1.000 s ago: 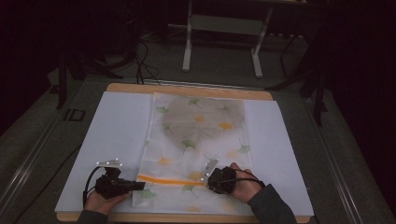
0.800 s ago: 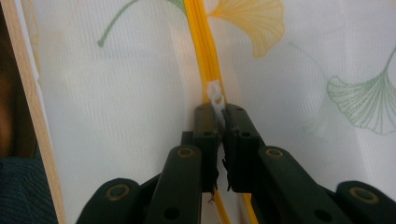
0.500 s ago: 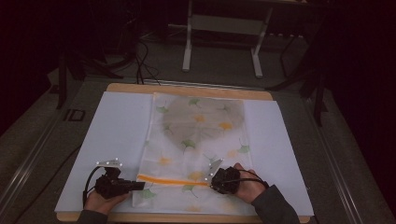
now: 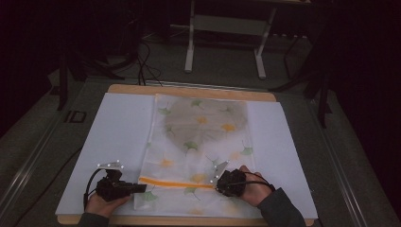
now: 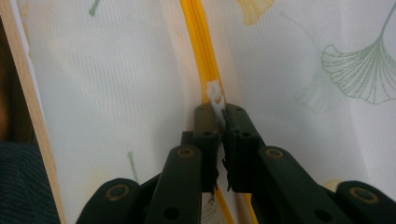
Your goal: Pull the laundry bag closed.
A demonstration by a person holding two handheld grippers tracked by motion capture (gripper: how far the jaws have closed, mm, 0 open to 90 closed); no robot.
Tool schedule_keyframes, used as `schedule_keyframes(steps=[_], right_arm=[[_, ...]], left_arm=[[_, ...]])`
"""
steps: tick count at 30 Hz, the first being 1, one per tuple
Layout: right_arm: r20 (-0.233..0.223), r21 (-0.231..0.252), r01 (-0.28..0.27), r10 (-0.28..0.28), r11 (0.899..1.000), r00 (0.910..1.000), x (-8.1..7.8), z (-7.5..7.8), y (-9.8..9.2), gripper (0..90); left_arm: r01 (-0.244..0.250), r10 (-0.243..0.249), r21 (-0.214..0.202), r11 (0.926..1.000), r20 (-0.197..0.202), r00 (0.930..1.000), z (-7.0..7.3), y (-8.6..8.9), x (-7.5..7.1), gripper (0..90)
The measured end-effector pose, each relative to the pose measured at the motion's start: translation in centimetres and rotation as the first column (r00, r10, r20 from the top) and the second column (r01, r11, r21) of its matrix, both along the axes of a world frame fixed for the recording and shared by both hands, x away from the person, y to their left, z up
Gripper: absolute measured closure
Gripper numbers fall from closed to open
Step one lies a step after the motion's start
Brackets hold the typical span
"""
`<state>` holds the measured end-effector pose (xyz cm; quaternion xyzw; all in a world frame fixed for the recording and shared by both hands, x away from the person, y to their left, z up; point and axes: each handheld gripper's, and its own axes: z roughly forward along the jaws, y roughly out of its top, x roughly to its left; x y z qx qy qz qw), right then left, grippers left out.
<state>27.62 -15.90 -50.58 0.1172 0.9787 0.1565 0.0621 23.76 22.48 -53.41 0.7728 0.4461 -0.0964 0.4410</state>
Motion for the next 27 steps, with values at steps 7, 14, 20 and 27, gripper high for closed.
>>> schedule_keyframes(steps=[7,14,20,27], right_arm=[[0.001,-0.009,0.003,-0.003,1.000,1.0000,0.0,0.1,-0.4,84.8],[-0.001,-0.012,0.007,-0.007,1.000,1.0000,0.0,0.1,-0.7,84.8],[-0.003,-0.015,0.008,-0.008,1.000,1.0000,0.0,0.2,-1.0,84.8],[-0.001,-0.023,0.009,-0.009,1.000,1.0000,0.0,0.3,-1.1,84.9]], left_arm=[[-0.001,0.001,0.003,1.0000,0.003,1.0000,0.0,0.0,0.0,88.3],[-0.004,0.004,0.002,1.0000,0.003,1.0000,0.0,0.1,0.0,88.3],[-0.002,0.002,0.002,1.0000,0.003,1.0000,0.0,0.2,0.0,88.4],[-0.002,0.002,0.004,1.0000,0.004,1.0000,0.1,0.1,0.0,88.6]])
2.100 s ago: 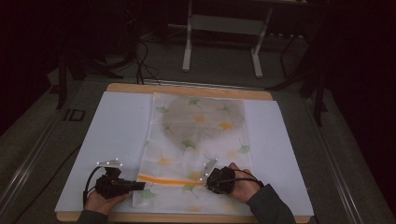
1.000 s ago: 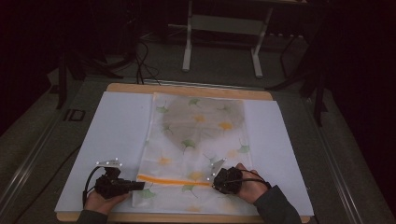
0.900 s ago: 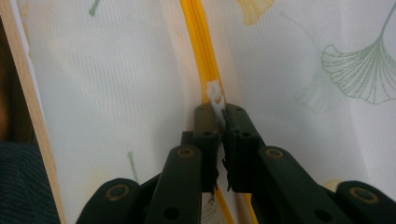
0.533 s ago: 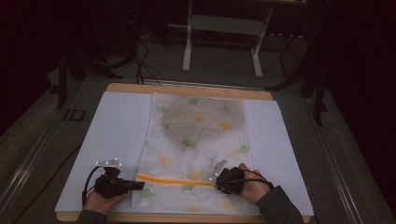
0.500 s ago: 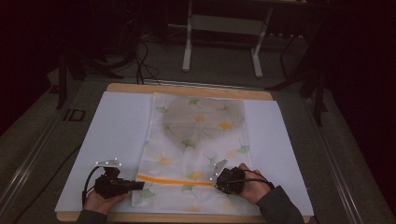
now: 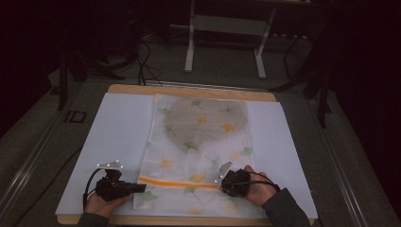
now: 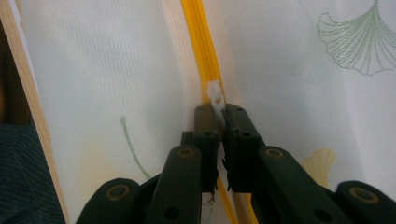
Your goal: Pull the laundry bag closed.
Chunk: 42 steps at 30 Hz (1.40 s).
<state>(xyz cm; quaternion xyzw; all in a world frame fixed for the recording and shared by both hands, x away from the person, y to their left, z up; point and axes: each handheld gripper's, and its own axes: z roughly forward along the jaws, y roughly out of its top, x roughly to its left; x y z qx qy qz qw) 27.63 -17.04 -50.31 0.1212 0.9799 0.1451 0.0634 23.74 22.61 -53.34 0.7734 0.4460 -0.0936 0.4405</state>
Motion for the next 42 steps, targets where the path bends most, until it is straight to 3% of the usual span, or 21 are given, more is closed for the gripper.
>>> schedule_keyframes(steps=[42], right_arm=[[-0.005,-0.059,0.019,-0.020,0.998,0.9998,0.3,0.6,-2.0,84.9]], left_arm=[[-0.006,0.006,0.006,1.0000,0.003,1.0000,0.0,0.2,0.0,88.7]])
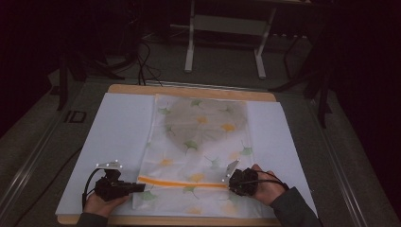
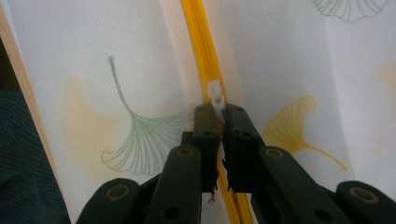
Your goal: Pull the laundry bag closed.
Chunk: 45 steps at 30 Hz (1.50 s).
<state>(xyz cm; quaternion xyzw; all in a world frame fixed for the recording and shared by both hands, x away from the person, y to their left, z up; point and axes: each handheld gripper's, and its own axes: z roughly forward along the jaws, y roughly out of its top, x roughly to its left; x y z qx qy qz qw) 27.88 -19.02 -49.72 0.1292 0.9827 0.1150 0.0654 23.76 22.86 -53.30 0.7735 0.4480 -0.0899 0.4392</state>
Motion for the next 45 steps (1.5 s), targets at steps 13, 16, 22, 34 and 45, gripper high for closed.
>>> schedule_keyframes(steps=[13,16,22,34,45], right_arm=[[-0.002,-0.026,0.002,-0.002,1.000,1.0000,0.0,0.4,-0.6,84.9],[-0.004,-0.031,0.007,-0.007,0.999,1.0000,0.0,0.5,-0.9,84.8],[-0.004,-0.038,0.016,-0.016,0.999,0.9999,-0.1,0.6,-1.5,84.9],[-0.013,-0.040,0.022,-0.023,0.999,0.9997,0.0,0.7,-2.4,84.9],[-0.016,-0.041,0.038,-0.038,0.998,0.9991,0.1,0.8,-3.3,84.8]], left_arm=[[-0.004,0.004,-0.005,1.0000,-0.002,1.0000,0.0,0.1,0.0,88.7],[-0.002,0.002,-0.002,1.0000,0.000,1.0000,0.0,0.1,0.0,88.7],[-0.003,0.003,-0.002,1.0000,-0.001,1.0000,0.0,0.0,0.0,88.7],[-0.002,0.002,-0.003,1.0000,-0.001,1.0000,0.0,0.0,0.0,88.7],[-0.002,0.002,-0.003,1.0000,-0.002,1.0000,0.0,0.0,0.0,88.7]])
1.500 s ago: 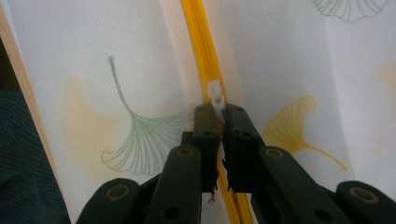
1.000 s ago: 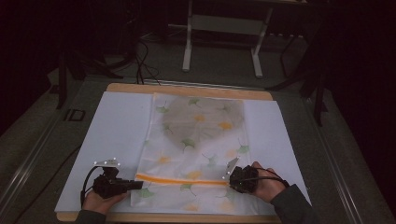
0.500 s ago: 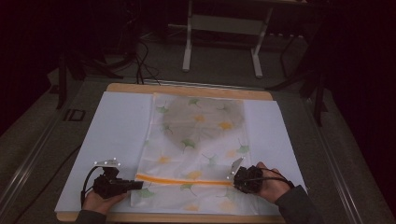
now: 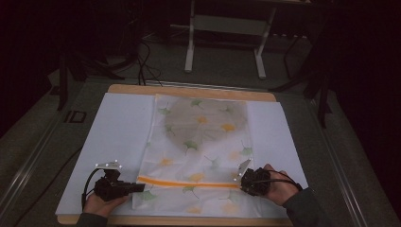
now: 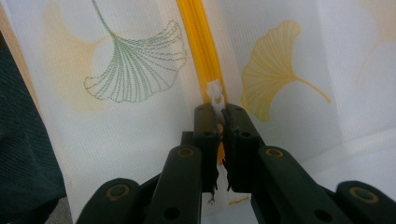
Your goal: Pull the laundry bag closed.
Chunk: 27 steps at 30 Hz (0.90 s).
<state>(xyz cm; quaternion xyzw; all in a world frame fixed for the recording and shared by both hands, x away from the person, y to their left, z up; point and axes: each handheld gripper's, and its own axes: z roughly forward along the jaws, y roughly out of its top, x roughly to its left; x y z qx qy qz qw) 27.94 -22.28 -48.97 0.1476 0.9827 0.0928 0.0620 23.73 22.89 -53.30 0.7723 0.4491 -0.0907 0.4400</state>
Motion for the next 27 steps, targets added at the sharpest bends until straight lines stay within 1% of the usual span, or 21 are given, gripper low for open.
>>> schedule_keyframes(steps=[6,10,12,14,18,19,22,23,24,25,26,27], right_arm=[[-0.001,-0.009,0.005,-0.005,1.000,1.0000,0.0,-0.1,-0.5,84.9],[-0.005,-0.001,0.016,-0.016,1.000,0.9999,0.1,-0.1,-1.2,84.9],[-0.007,0.000,0.032,-0.032,0.999,0.9995,0.2,-0.1,-1.9,84.9],[-0.004,-0.017,0.045,-0.045,0.999,0.9990,0.2,-0.1,-2.4,85.0],[-0.006,-0.019,0.054,-0.054,0.998,0.9985,0.1,-0.1,-3.0,85.0],[-0.013,-0.004,0.072,-0.072,0.997,0.9973,0.1,0.0,-3.9,85.1],[-0.008,0.006,0.085,-0.084,0.996,0.9964,0.1,-0.1,-4.3,84.9],[-0.016,0.014,0.091,-0.091,0.996,0.9957,0.1,-0.2,-4.3,84.0],[-0.026,0.030,0.095,-0.094,0.995,0.9952,0.2,-0.3,-4.4,82.4],[-0.030,0.057,0.104,-0.102,0.993,0.9943,0.2,-0.3,-4.6,76.8],[-0.035,0.092,0.117,-0.114,0.989,0.9928,0.3,-0.3,-4.8,70.3],[-0.040,0.114,0.131,-0.128,0.985,0.9910,0.3,-0.4,-5.0,66.6]], left_arm=[[-0.004,0.004,0.001,1.0000,0.000,1.0000,0.0,0.0,0.0,88.7],[-0.005,0.005,0.001,1.0000,-0.002,1.0000,0.0,0.1,0.0,88.7],[-0.005,0.005,0.002,1.0000,-0.003,1.0000,0.0,0.1,0.0,88.7],[-0.006,0.006,0.003,1.0000,-0.008,1.0000,-0.1,0.1,0.0,88.7],[-0.003,0.003,0.004,1.0000,-0.014,0.9999,-0.2,0.1,0.0,88.7],[0.005,-0.005,0.001,1.0000,-0.023,0.9997,-0.3,-0.1,0.1,88.7],[0.017,-0.017,0.016,0.9997,-0.032,0.9993,-0.5,-0.4,0.1,88.6],[0.028,-0.027,0.021,0.9994,-0.032,0.9991,-0.5,-0.4,0.1,87.7],[0.027,-0.026,0.039,0.9989,-0.021,0.9994,-0.5,-0.3,0.0,83.8],[0.015,-0.015,0.038,0.9992,-0.015,0.9998,-0.5,-0.2,0.0,78.4],[0.011,-0.011,0.033,0.9994,-0.008,0.9999,-0.5,0.0,-0.1,75.2],[-0.002,0.002,0.025,0.9997,-0.002,1.0000,-0.4,0.2,-0.1,73.8]])
